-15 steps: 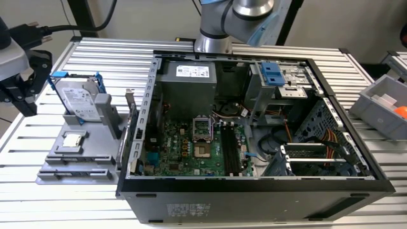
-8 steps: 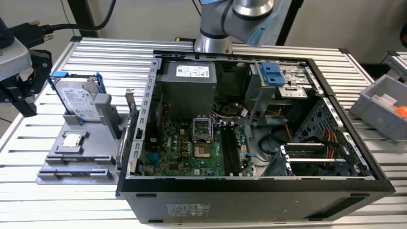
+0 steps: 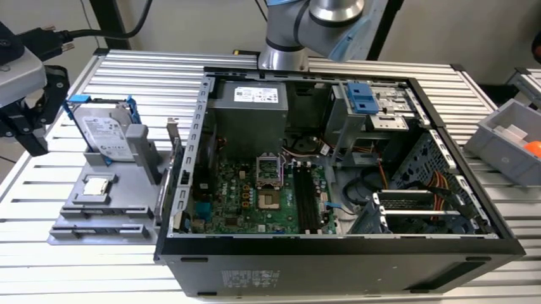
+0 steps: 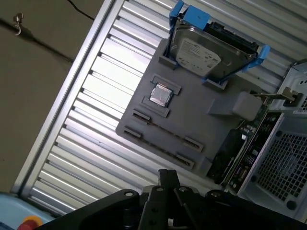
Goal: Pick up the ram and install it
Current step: 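Pick up the ram and move it above insertion slot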
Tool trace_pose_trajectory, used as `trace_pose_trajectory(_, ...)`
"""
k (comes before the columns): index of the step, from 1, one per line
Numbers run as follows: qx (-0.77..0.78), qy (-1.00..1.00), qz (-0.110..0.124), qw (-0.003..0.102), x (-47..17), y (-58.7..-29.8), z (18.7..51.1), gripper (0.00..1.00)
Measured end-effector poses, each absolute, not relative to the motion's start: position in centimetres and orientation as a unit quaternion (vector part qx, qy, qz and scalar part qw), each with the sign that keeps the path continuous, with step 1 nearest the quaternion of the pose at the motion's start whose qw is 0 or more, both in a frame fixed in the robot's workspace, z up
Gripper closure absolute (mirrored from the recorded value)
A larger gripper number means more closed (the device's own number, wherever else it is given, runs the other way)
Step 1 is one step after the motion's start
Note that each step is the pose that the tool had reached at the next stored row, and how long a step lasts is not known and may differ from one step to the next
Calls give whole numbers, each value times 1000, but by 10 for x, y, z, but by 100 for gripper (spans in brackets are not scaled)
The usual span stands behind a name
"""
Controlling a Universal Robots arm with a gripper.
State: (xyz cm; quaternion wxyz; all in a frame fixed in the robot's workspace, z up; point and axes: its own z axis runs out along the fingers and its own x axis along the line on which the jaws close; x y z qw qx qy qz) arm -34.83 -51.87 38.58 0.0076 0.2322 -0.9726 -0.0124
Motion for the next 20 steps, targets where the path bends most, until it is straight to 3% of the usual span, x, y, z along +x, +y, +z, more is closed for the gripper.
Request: trace_pose_trajectory(20, 283, -959, -6, 12, -348, -519, 386, 100)
